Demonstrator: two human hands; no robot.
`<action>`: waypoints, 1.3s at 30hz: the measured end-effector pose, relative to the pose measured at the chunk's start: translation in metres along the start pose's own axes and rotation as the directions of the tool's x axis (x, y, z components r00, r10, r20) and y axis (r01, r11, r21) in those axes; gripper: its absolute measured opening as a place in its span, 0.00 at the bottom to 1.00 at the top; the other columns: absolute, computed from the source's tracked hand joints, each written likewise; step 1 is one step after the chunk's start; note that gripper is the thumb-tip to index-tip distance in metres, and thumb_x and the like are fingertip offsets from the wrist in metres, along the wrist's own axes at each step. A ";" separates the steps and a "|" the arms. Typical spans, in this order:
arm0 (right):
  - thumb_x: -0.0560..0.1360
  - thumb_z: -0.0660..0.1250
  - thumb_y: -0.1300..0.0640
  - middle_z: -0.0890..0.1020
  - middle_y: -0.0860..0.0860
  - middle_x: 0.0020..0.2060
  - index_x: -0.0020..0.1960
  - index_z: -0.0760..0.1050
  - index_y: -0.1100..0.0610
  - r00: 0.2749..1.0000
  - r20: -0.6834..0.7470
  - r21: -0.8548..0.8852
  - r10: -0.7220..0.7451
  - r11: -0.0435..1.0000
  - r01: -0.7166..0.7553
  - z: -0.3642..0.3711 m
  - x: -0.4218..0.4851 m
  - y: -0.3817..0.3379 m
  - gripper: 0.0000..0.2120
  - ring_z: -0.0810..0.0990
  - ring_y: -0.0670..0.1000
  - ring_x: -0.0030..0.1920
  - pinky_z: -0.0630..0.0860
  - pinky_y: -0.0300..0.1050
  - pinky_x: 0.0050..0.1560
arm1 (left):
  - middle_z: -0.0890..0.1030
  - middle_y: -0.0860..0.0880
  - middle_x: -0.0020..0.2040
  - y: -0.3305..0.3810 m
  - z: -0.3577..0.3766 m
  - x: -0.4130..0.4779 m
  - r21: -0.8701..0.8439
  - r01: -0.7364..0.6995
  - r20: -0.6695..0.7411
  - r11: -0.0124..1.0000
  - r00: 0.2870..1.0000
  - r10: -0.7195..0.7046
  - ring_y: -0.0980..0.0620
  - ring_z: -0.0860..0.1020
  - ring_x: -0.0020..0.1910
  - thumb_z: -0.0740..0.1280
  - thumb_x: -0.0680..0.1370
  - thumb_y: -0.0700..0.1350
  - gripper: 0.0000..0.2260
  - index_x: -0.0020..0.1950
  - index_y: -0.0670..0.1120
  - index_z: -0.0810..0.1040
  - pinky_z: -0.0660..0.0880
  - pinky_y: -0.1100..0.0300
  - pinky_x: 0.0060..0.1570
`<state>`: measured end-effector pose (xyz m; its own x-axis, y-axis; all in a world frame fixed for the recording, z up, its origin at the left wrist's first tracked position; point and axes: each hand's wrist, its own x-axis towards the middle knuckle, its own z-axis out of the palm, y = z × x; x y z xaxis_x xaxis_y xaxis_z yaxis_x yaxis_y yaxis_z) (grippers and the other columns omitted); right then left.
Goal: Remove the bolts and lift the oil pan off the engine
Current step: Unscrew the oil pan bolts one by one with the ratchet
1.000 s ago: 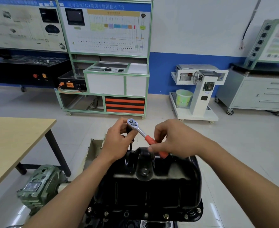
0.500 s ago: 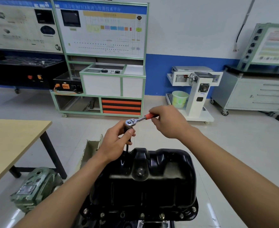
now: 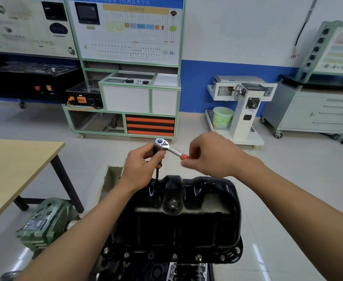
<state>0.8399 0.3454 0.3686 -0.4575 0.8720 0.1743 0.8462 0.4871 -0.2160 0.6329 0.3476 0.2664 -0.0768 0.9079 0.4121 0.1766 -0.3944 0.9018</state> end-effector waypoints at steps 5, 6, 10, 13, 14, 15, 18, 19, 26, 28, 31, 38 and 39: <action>0.70 0.72 0.38 0.70 0.48 0.20 0.26 0.71 0.57 0.987 0.132 0.092 -0.087 0.993 0.075 0.010 -0.005 -0.026 0.26 0.68 0.48 0.24 0.68 0.45 0.30 | 0.85 0.46 0.41 0.002 0.000 -0.002 0.010 0.001 0.021 1.000 1.000 -0.001 0.38 0.82 0.40 0.72 0.75 0.46 0.04 0.47 0.56 0.83 0.82 0.41 0.43; 0.71 0.72 0.39 0.68 0.48 0.19 0.25 0.70 0.57 0.984 0.148 0.149 -0.103 0.986 0.080 0.013 -0.003 -0.029 0.27 0.66 0.49 0.24 0.67 0.46 0.30 | 0.86 0.47 0.42 0.002 0.000 -0.003 0.005 0.009 0.016 1.000 1.000 -0.009 0.39 0.83 0.41 0.72 0.74 0.46 0.04 0.47 0.55 0.82 0.82 0.42 0.42; 0.75 0.71 0.42 0.67 0.49 0.19 0.24 0.71 0.56 0.981 0.141 0.239 -0.131 0.966 0.094 0.018 0.004 -0.030 0.27 0.64 0.49 0.24 0.68 0.48 0.31 | 0.87 0.51 0.43 -0.002 -0.001 -0.002 -0.013 0.009 0.010 1.000 1.000 -0.009 0.52 0.86 0.45 0.72 0.76 0.34 0.09 0.49 0.44 0.76 0.81 0.60 0.42; 0.74 0.71 0.40 0.68 0.48 0.19 0.27 0.74 0.59 0.983 0.149 0.227 -0.103 0.972 0.068 0.015 0.006 -0.025 0.27 0.65 0.49 0.24 0.68 0.47 0.32 | 0.87 0.51 0.42 -0.003 -0.002 -0.001 -0.020 0.038 0.004 0.999 0.999 -0.038 0.52 0.86 0.46 0.72 0.77 0.33 0.08 0.49 0.41 0.74 0.82 0.57 0.39; 0.73 0.72 0.39 0.68 0.48 0.18 0.27 0.74 0.59 0.984 0.155 0.210 -0.088 0.976 0.054 0.011 0.007 -0.022 0.27 0.65 0.48 0.23 0.68 0.46 0.32 | 0.87 0.49 0.42 -0.002 -0.002 -0.001 -0.027 0.047 -0.001 0.999 0.999 -0.047 0.48 0.86 0.45 0.72 0.77 0.34 0.08 0.49 0.43 0.74 0.83 0.53 0.38; 0.72 0.73 0.38 0.70 0.47 0.18 0.26 0.74 0.57 0.985 0.158 0.178 -0.070 0.983 0.041 0.007 0.008 -0.020 0.27 0.67 0.48 0.23 0.68 0.45 0.32 | 0.86 0.46 0.42 -0.001 -0.002 0.000 -0.028 0.050 -0.003 0.998 0.999 -0.050 0.43 0.84 0.44 0.72 0.78 0.35 0.08 0.48 0.46 0.75 0.83 0.50 0.38; 0.71 0.73 0.39 0.78 0.45 0.24 0.30 0.78 0.54 0.991 0.126 0.024 -0.033 0.999 0.030 -0.005 0.013 -0.015 0.21 0.75 0.46 0.29 0.75 0.45 0.36 | 0.82 0.38 0.42 0.000 -0.002 0.001 0.002 0.016 0.033 1.000 0.999 -0.016 0.37 0.80 0.43 0.72 0.79 0.38 0.08 0.49 0.52 0.80 0.80 0.57 0.35; 0.72 0.73 0.40 0.80 0.46 0.27 0.34 0.81 0.54 0.993 0.113 -0.015 -0.024 1.000 0.026 -0.008 0.015 -0.013 0.18 0.78 0.48 0.33 0.76 0.45 0.37 | 0.81 0.37 0.43 0.000 -0.002 0.001 0.004 0.013 0.052 1.000 0.999 -0.013 0.39 0.79 0.42 0.72 0.79 0.39 0.08 0.50 0.53 0.81 0.80 0.59 0.36; 0.80 0.64 0.51 0.75 0.48 0.36 0.44 0.77 0.52 0.998 -0.063 -0.211 -0.022 0.977 0.008 0.006 0.038 -0.008 0.08 0.77 0.56 0.44 0.65 0.44 0.33 | 0.83 0.41 0.46 0.002 -0.002 0.000 -0.025 0.041 0.109 0.999 0.993 -0.038 0.41 0.81 0.46 0.71 0.80 0.37 0.08 0.56 0.48 0.80 0.80 0.59 0.38; 0.81 0.61 0.57 0.81 0.50 0.47 0.53 0.79 0.52 0.996 -0.080 -0.146 -0.045 0.989 0.033 0.012 0.043 -0.005 0.08 0.78 0.57 0.51 0.75 0.48 0.42 | 0.82 0.39 0.47 0.003 -0.002 0.000 -0.028 0.044 0.113 0.999 0.993 -0.040 0.44 0.81 0.44 0.70 0.80 0.39 0.06 0.55 0.47 0.79 0.81 0.57 0.38; 0.81 0.59 0.61 0.79 0.50 0.63 0.65 0.77 0.55 0.992 -0.087 -0.050 -0.094 0.995 0.090 0.021 0.044 -0.003 0.15 0.75 0.56 0.62 0.76 0.54 0.59 | 0.82 0.38 0.47 0.003 -0.002 0.000 -0.042 0.050 0.089 0.998 0.995 -0.046 0.45 0.82 0.46 0.70 0.79 0.42 0.05 0.53 0.50 0.80 0.82 0.57 0.39; 0.79 0.62 0.52 0.81 0.51 0.43 0.46 0.79 0.53 0.992 -0.121 -0.125 -0.035 0.992 0.020 0.015 0.030 -0.001 0.09 0.79 0.57 0.47 0.73 0.47 0.40 | 0.84 0.42 0.45 -0.001 0.000 0.000 -0.011 0.055 0.026 0.998 0.998 -0.055 0.43 0.83 0.46 0.71 0.80 0.40 0.07 0.53 0.52 0.83 0.83 0.58 0.40; 0.78 0.63 0.51 0.81 0.51 0.41 0.44 0.80 0.53 0.993 -0.121 -0.123 -0.018 0.992 0.003 0.013 0.026 -0.003 0.10 0.79 0.57 0.45 0.71 0.45 0.38 | 0.84 0.42 0.44 -0.001 0.000 0.000 -0.008 0.049 0.022 0.999 0.999 -0.049 0.44 0.83 0.45 0.71 0.80 0.40 0.07 0.52 0.52 0.84 0.82 0.59 0.39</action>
<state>0.8217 0.3669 0.3617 -0.4362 0.8509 0.2928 0.8720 0.4801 -0.0959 0.6327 0.3481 0.2652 -0.0642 0.9290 0.3643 0.1645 -0.3503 0.9221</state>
